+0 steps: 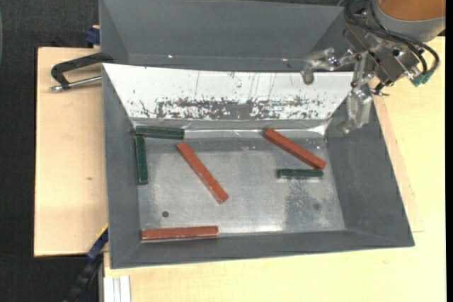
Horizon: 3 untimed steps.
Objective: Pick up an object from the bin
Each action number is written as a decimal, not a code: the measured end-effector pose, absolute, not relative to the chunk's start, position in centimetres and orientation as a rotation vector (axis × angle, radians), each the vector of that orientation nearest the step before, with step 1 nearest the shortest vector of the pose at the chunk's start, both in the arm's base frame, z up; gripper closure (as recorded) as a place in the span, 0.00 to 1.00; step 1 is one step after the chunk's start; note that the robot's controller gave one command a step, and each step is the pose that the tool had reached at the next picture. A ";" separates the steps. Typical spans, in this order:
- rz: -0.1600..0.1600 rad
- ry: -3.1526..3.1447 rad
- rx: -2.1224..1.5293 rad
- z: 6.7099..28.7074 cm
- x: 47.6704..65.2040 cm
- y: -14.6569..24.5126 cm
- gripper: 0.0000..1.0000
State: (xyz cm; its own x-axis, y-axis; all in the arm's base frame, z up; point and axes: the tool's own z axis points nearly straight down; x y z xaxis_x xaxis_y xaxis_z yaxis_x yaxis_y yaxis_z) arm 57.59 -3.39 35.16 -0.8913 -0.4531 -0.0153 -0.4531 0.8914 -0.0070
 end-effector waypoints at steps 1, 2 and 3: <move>-0.001 3.049 -0.724 34.7 57.5 -3.5 0.00; -0.001 3.078 -0.588 30.8 57.2 -3.1 0.00; 0.000 3.124 -0.253 25.2 58.7 -2.2 0.00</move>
Offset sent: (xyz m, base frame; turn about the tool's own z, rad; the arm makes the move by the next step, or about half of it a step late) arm -0.0149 0.0162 -0.1524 0.3235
